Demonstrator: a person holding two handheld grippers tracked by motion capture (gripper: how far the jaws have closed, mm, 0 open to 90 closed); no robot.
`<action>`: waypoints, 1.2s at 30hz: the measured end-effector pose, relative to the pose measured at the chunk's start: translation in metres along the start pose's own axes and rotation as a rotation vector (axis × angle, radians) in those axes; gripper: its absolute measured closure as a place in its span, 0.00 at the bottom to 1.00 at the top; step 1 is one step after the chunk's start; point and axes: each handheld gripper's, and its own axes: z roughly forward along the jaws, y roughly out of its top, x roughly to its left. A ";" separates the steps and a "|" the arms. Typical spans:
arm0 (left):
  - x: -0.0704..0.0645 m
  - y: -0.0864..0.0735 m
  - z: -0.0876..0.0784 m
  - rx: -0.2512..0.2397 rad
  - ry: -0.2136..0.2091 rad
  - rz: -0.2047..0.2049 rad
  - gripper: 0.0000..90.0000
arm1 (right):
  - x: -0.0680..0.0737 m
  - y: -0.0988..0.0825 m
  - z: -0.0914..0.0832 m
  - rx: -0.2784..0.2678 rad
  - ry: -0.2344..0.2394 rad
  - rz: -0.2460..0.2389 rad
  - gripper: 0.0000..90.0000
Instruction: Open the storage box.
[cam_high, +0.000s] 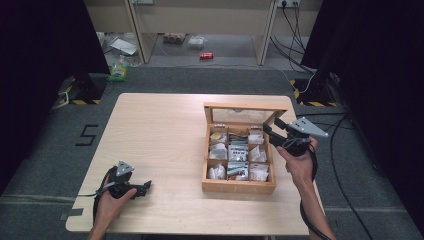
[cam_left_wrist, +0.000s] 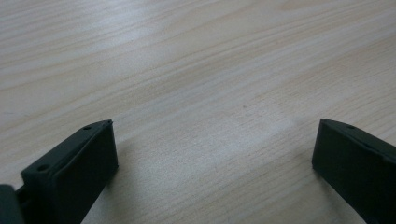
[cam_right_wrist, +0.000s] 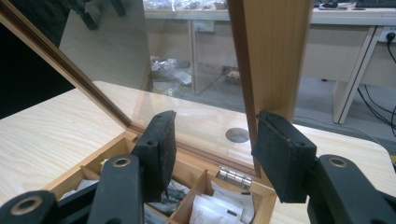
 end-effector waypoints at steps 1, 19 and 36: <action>0.000 0.000 0.000 0.000 0.000 0.000 0.00 | 0.000 0.001 0.002 0.004 -0.002 0.000 0.53; 0.000 0.000 0.000 0.000 0.000 0.000 0.00 | -0.007 0.008 0.028 0.025 -0.047 0.025 0.52; 0.000 0.000 0.000 0.000 0.000 0.001 0.00 | -0.022 0.011 0.049 0.050 -0.117 0.051 0.49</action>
